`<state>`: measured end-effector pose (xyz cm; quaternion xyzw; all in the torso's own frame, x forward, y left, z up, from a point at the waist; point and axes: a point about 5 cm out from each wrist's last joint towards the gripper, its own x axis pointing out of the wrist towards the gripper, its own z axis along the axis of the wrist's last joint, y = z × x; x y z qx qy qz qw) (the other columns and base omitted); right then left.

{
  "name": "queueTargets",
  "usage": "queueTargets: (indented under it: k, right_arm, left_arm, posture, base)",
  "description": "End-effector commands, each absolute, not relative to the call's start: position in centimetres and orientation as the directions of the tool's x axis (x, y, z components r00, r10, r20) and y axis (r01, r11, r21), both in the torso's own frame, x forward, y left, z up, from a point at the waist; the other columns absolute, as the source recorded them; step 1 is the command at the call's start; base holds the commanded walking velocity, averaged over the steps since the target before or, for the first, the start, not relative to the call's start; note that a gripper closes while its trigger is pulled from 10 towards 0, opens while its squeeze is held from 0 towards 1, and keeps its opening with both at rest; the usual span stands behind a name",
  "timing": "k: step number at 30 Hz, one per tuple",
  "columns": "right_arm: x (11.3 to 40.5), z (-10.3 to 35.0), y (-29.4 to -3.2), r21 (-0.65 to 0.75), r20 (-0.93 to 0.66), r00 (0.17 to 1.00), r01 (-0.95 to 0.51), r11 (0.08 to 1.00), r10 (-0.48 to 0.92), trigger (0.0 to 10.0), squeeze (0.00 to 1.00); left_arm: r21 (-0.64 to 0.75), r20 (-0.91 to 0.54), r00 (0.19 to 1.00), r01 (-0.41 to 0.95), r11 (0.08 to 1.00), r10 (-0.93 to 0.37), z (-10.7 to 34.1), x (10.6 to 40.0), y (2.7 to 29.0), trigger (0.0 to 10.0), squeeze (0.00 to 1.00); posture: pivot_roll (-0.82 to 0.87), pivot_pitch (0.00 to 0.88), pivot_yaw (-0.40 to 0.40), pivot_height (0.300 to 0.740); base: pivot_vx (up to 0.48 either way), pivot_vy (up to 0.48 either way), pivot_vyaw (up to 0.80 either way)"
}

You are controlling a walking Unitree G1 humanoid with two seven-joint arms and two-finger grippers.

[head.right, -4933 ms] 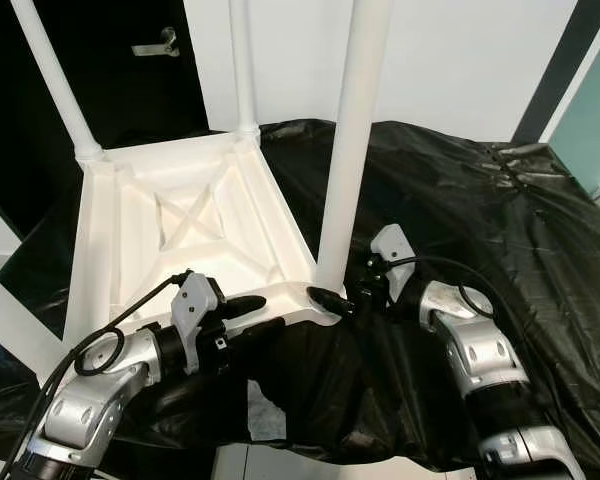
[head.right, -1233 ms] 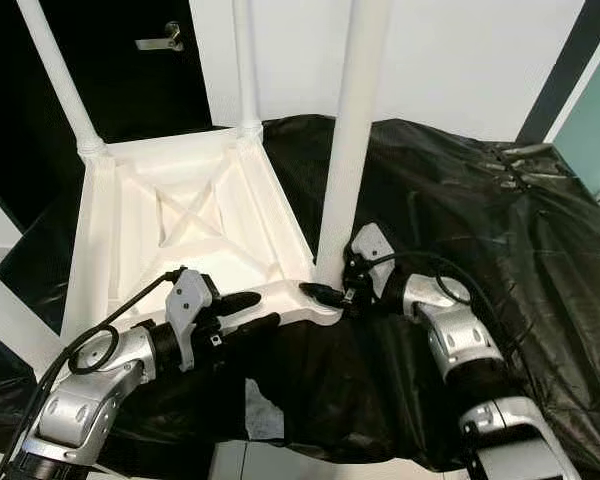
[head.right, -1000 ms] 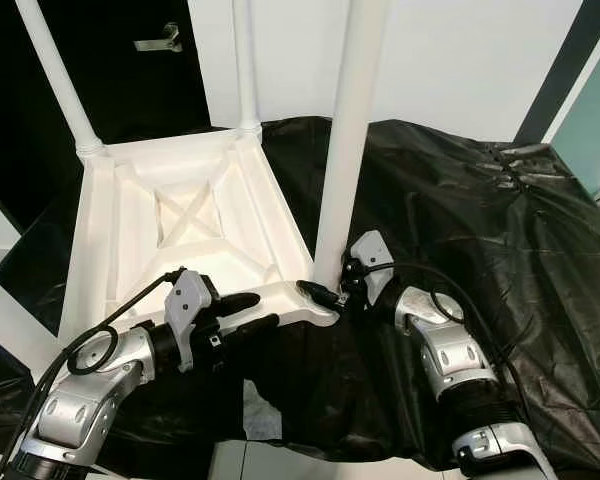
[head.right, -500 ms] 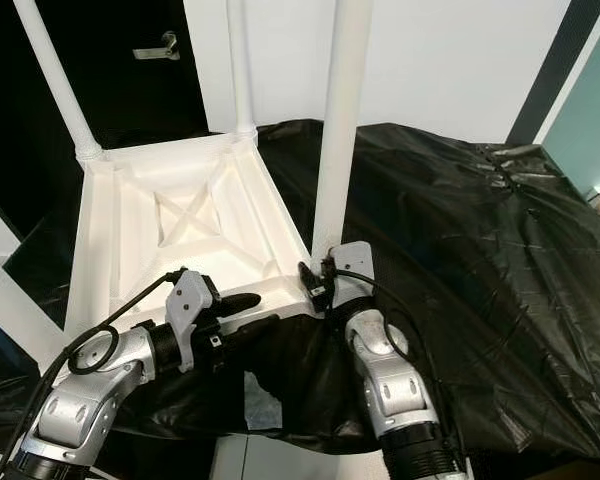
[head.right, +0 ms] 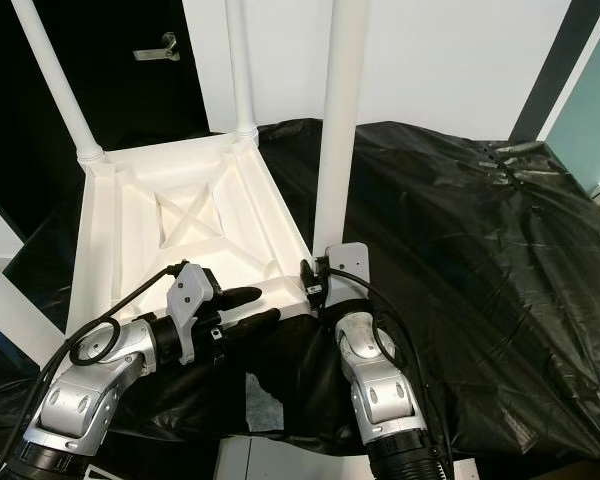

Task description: Building children table

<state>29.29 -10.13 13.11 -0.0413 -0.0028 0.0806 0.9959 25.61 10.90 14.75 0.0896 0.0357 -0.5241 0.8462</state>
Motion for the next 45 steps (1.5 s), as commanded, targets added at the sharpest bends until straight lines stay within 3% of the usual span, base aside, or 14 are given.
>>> queueTargets:
  k: [1,4,12,13,18,22,24,27,28,31,32,33,34,45]
  right_arm:
    - [29.2,13.5,-10.7,-0.078,0.013,0.985,-0.170,0.982,0.171,10.0,1.00]
    - [29.0,13.9,-11.3,-0.076,0.029,0.978,-0.204,0.976,0.206,10.0,1.00]
    - [28.2,14.8,-13.6,-0.155,0.037,0.846,-0.521,0.839,0.532,10.0,1.00]
    - [28.3,14.9,-14.0,-0.162,0.026,0.819,-0.563,0.811,0.573,10.0,0.00]
    - [29.1,15.1,-14.6,-0.187,-0.020,0.729,-0.675,0.714,0.684,10.0,0.00]
    - [29.5,15.2,-14.7,-0.196,-0.038,0.710,-0.695,0.692,0.703,10.0,0.00]
    - [30.3,15.0,-14.3,-0.223,-0.105,0.631,-0.768,0.601,0.768,10.0,0.00]
    - [30.5,14.9,-13.9,-0.239,-0.143,0.586,-0.803,0.546,0.798,10.0,0.00]
    - [31.0,14.5,-13.2,-0.253,-0.205,0.510,-0.852,0.458,0.836,10.0,0.00]
    - [31.2,14.4,-13.0,-0.265,-0.217,0.500,-0.857,0.443,0.838,10.0,0.00]
    - [31.5,14.2,-13.0,-0.268,-0.227,0.488,-0.863,0.428,0.843,4.5,0.00]
    - [31.7,14.2,-12.9,-0.275,-0.230,0.488,-0.863,0.424,0.842,1.0,0.00]
    - [31.8,14.1,-13.0,-0.276,-0.234,0.487,-0.863,0.423,0.841,0.0,0.00]
    - [32.0,13.4,-13.4,-0.240,-0.220,0.540,-0.837,0.492,0.812,0.0,0.00]
  left_arm:
    - [0.126,-0.156,0.482,0.876,0.466,-0.862,14.8,25.9,11.2,10.0,0.00]
    - [0.127,-0.156,0.482,0.875,0.467,-0.862,14.8,25.9,11.3,10.0,0.00]
    - [0.127,-0.157,0.474,0.880,0.458,-0.866,14.9,26.0,11.1,10.0,0.00]
    - [0.129,-0.156,0.473,0.880,0.456,-0.867,15.0,26.0,11.1,10.0,0.00]
    - [0.131,-0.153,0.468,0.883,0.451,-0.870,15.0,26.1,10.9,10.0,0.00]
    - [0.132,-0.153,0.467,0.883,0.450,-0.871,15.1,26.2,10.9,10.0,0.00]
    - [0.137,-0.153,0.466,0.883,0.448,-0.871,15.1,26.3,11.0,10.0,0.00]
    - [0.140,-0.152,0.467,0.883,0.449,-0.871,15.2,26.4,11.0,10.0,0.00]
    - [0.143,-0.151,0.465,0.883,0.446,-0.872,15.2,26.4,11.0,10.0,0.00]
    - [0.144,-0.150,0.465,0.883,0.446,-0.873,15.3,26.4,10.9,10.0,0.00]
    - [0.146,-0.149,0.465,0.883,0.446,-0.873,15.3,26.5,10.9,10.0,0.00]
    - [0.147,-0.149,0.466,0.882,0.447,-0.872,15.3,26.5,10.9,10.0,0.00]
    - [0.148,-0.148,0.467,0.882,0.447,-0.872,15.3,26.5,11.0,10.0,0.00]
    - [0.142,-0.153,0.470,0.881,0.451,-0.869,15.0,26.2,11.0,10.0,0.00]
  posture:
    - [-0.01,0.000,-0.006,0.740]
    - [-0.01,0.000,-0.005,0.740]
    - [-0.02,0.000,0.002,0.740]
    - [-0.02,0.000,0.003,0.740]
    - [-0.02,0.000,0.006,0.740]
    - [-0.02,0.000,0.002,0.740]
    - [-0.01,0.000,-0.002,0.740]
    - [-0.01,0.000,-0.001,0.740]
    - [-0.01,0.000,-0.004,0.740]
    - [-0.01,0.000,-0.004,0.740]
    - [0.00,0.000,-0.008,0.740]
    - [0.00,0.000,-0.011,0.740]
    - [0.00,0.000,-0.012,0.740]
    - [0.00,0.000,-0.019,0.740]
  base:
    - [0.000,0.000,0.00]
    - [0.000,0.000,0.00]
    - [0.000,0.000,0.00]
    - [0.000,0.000,0.00]
    - [0.000,0.000,0.00]
    - [0.000,0.000,0.00]
    - [0.000,0.000,0.00]
    - [0.000,0.000,0.00]
    - [0.000,0.000,0.00]
    - [0.000,0.000,0.00]
    - [0.000,0.000,0.00]
    - [0.000,0.000,0.00]
    - [0.000,0.000,0.00]
    - [0.000,0.000,0.00]
